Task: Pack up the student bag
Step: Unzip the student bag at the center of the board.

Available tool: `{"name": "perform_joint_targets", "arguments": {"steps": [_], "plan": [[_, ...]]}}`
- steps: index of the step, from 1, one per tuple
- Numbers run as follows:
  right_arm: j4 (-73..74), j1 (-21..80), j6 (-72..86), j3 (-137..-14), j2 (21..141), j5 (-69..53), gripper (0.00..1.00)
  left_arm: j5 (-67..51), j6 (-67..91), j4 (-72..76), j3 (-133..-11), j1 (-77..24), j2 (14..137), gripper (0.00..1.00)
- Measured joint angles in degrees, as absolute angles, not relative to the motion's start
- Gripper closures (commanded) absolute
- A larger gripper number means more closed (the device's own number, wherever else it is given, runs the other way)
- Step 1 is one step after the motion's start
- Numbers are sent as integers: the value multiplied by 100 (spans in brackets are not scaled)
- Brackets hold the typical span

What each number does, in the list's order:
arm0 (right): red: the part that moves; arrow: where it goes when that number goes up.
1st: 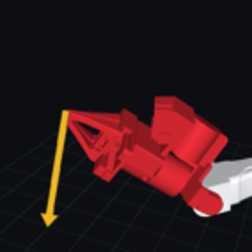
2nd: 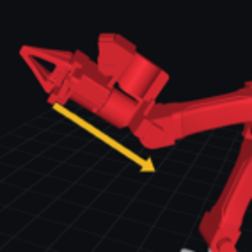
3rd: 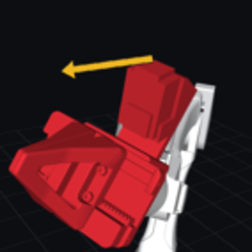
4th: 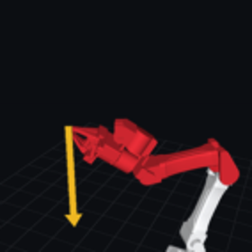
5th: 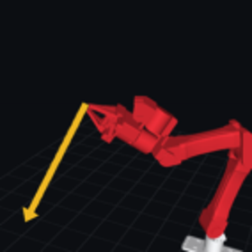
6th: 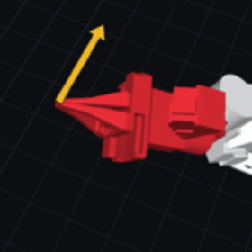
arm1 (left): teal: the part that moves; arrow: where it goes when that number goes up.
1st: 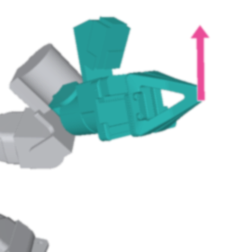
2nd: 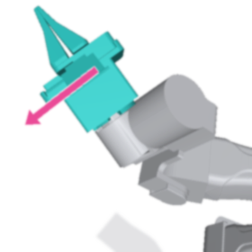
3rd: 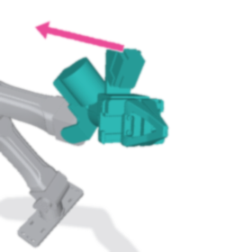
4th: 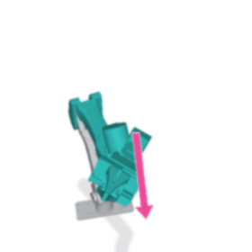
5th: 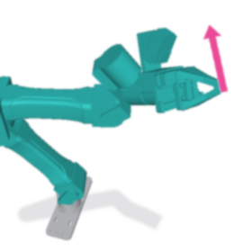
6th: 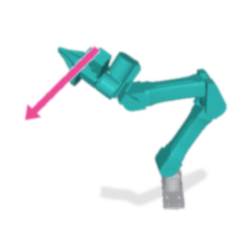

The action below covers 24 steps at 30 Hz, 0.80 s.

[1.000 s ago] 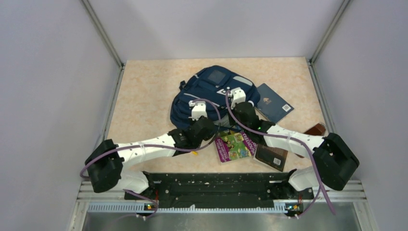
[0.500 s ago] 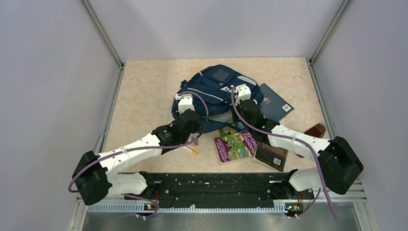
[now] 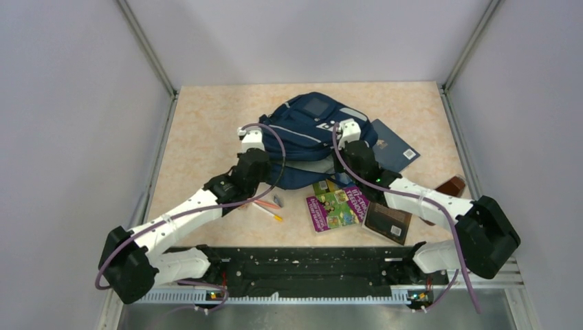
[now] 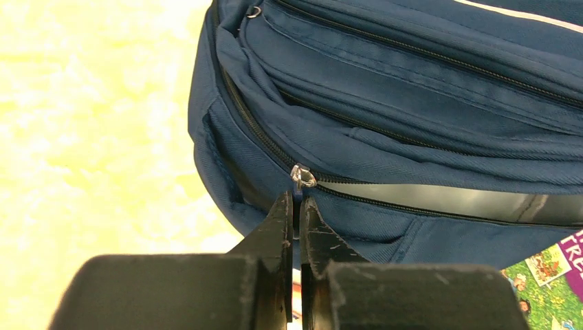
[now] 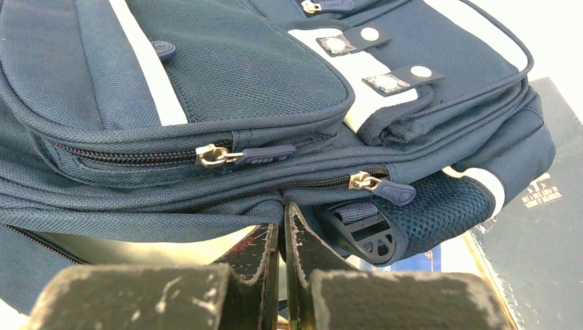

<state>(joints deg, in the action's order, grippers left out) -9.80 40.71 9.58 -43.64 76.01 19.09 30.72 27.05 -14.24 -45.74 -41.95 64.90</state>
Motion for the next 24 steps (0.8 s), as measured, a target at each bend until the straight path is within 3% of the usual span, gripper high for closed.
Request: {"name": "perform_joint_targets", "arguments": {"steps": [20, 21, 24], "plan": [[-1256, 4021, 523, -4228, 7240, 1249, 98, 2604, 2355, -775, -4560, -2808, 6842, 100], [-1256, 4010, 508, -4213, 7240, 1216, 87, 2534, 2320, -751, -4556, -2777, 6853, 100], [-1190, 3955, 504, -4206, 7240, 1046, 42, 2300, 2206, -602, -4440, -2707, 6823, 100]]}}
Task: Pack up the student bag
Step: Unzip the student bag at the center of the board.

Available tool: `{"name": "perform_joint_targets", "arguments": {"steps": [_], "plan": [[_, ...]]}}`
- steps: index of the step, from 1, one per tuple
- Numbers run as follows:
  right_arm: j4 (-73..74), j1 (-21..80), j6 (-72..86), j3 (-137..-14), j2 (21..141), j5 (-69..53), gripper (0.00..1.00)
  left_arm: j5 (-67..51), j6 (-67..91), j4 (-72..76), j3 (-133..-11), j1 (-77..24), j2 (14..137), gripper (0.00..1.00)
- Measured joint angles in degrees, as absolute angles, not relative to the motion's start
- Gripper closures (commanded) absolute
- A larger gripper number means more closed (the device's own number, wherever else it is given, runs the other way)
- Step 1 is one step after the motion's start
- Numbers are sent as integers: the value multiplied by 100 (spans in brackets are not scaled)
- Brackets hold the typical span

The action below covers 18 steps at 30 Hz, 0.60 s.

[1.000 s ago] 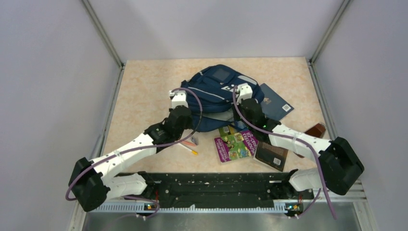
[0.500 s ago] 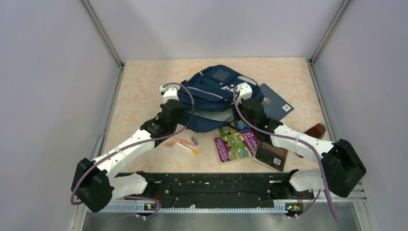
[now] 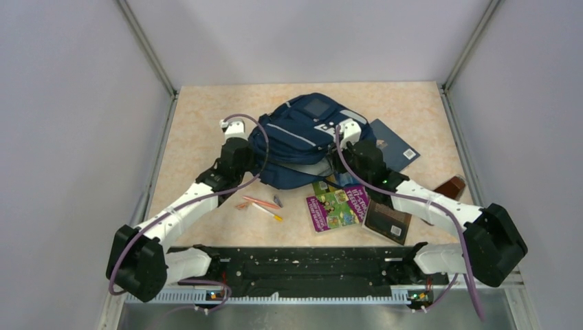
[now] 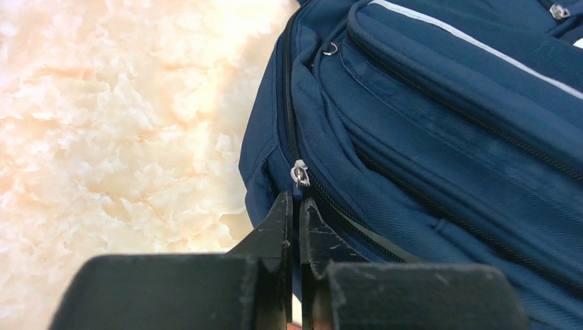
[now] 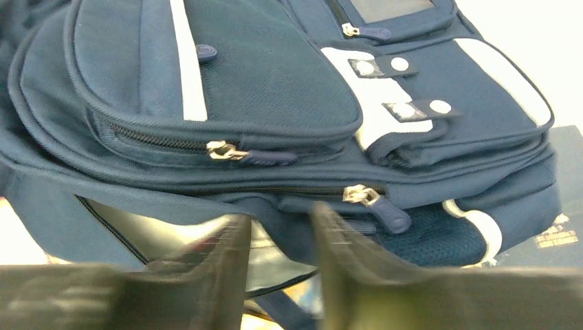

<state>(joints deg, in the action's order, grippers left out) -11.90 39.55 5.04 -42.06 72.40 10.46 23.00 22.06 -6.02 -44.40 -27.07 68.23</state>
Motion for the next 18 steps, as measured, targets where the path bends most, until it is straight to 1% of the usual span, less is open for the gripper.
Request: {"name": "perform_joint_targets", "arguments": {"steps": [1, 2, 5, 10, 13, 16, 18], "plan": [[-1149, 3927, 504, -4209, 7236, 958, 34, 2270, 2191, -569, -4401, -2694, 6810, 100], [-1081, 3898, 480, -4211, 7236, 858, 30, 2156, 2158, -478, -4244, -2655, 6746, 100], [-792, 3844, 467, -4211, 7190, 499, 24, 1927, 2104, -399, -3918, -2600, 6593, 100], [-631, 3931, 502, -4211, 6794, -156, 23, 1575, 2036, -357, -3660, -2591, 6453, 100], [-644, 4298, 484, -4246, 6630, -362, 22, 1483, 1992, -351, -3651, -2591, 6451, 100], [-805, 4860, 473, -4257, 6635, -624, 28, 1431, 1973, -344, -3647, -2591, 6429, 100], [-1057, 5170, 519, -4257, 6742, -773, 29, 1413, 1968, -344, -3636, -2591, 6399, 100]]}}
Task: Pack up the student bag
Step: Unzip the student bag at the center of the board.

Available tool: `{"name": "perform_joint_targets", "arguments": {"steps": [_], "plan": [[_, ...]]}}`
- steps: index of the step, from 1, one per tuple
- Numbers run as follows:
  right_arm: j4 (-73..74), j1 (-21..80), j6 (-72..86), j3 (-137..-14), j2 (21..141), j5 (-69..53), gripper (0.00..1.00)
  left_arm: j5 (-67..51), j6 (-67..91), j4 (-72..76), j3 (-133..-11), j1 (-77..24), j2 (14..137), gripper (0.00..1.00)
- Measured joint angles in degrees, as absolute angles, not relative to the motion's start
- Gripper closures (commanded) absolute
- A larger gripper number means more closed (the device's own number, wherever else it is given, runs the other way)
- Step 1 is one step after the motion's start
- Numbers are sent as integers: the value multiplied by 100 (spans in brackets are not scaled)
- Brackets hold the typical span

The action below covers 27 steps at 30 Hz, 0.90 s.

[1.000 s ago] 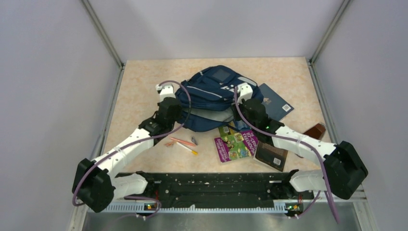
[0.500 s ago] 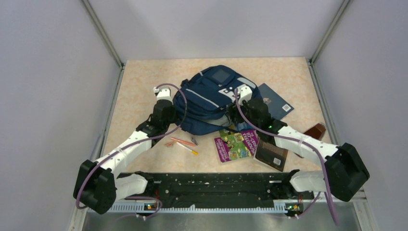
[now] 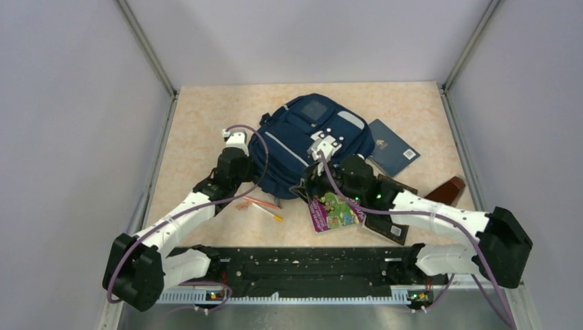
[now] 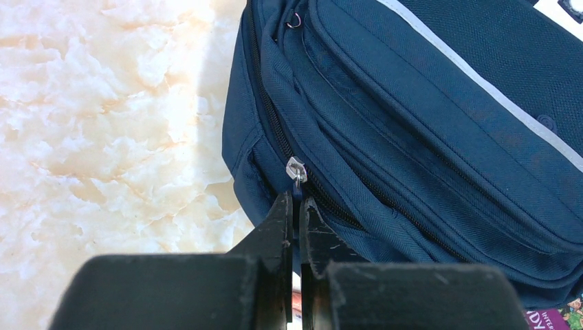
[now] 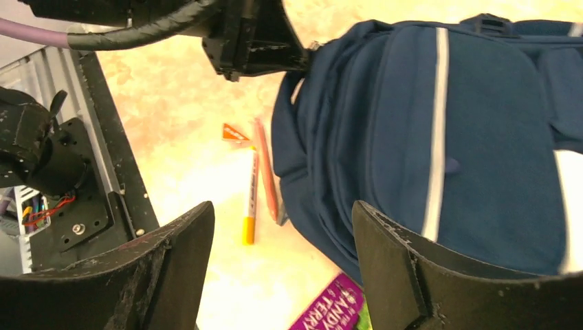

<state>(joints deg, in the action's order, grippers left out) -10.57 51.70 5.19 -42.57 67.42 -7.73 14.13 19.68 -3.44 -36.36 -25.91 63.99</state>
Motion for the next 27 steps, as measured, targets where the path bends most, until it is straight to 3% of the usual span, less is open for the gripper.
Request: {"name": "perform_joint_targets", "arguments": {"steps": [16, 27], "plan": [[-2506, 5684, -648, -4936, 9295, 740, 44, 1330, 1896, -368, -3597, -2591, 6226, 100], [-2790, 5867, -1028, -5374, 9870, 1245, 35, 1310, 1890, -434, -3597, -2591, 6195, 100]]}}
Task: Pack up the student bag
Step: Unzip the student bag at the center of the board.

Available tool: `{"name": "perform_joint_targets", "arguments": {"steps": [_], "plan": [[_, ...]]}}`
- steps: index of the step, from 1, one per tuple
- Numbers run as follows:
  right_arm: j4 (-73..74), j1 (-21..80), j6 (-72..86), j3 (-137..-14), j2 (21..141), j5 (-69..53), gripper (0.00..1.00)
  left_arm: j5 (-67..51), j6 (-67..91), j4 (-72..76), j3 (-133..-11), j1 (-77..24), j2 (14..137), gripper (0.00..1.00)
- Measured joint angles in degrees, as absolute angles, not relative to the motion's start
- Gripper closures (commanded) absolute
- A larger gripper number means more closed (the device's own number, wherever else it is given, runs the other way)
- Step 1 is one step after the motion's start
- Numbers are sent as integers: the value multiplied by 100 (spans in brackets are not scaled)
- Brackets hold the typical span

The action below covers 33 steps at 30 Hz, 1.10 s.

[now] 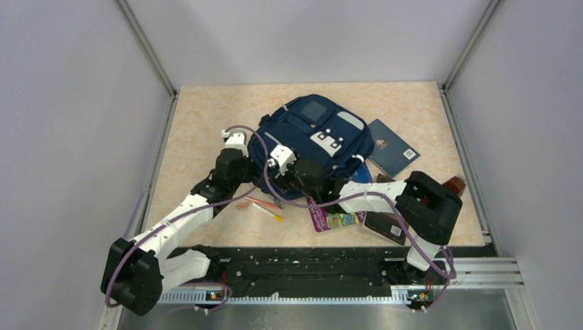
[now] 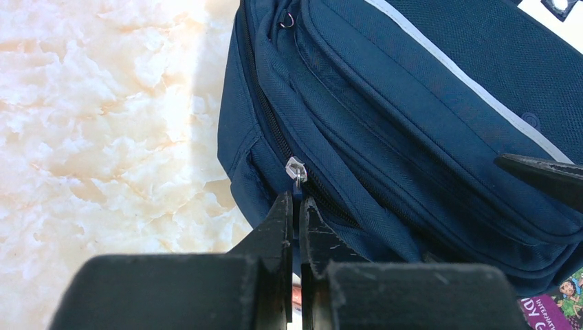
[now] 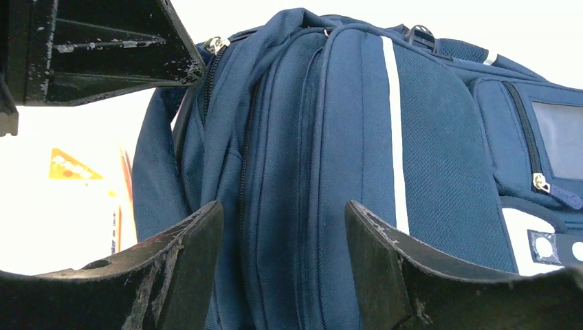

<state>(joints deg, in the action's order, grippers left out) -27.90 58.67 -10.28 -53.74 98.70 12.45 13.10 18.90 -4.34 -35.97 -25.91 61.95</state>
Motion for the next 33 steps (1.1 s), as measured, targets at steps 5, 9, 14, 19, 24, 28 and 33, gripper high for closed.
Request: {"name": "perform_joint_targets", "arguments": {"steps": [5, 9, 14, 19, 24, 28, 33], "plan": [[-2821, 5913, -899, -5374, 9870, 1170, 34, 1310, 1890, -454, -3597, -2591, 6195, 100], [-2875, 5922, -805, -5374, 9870, 1059, 34, 1308, 1890, -469, -3597, -2591, 6187, 100], [-2904, 5959, -762, -5494, 9950, 982, 37, 1304, 1890, -489, -3597, -2591, 6071, 100], [-2912, 5964, -779, -5684, 10103, 1033, 48, 1310, 1892, -523, -3597, -2591, 5981, 100], [-2895, 5979, -792, -5787, 10237, 1177, 62, 1313, 1892, -537, -3597, -2591, 5970, 100], [-2930, 6027, -816, -5817, 10370, 1402, 85, 1313, 1892, -561, -3597, -2591, 5970, 100], [-3004, 6055, -906, -5817, 10390, 1673, 100, 1319, 1896, -563, -3597, -2591, 5951, 100]]}}
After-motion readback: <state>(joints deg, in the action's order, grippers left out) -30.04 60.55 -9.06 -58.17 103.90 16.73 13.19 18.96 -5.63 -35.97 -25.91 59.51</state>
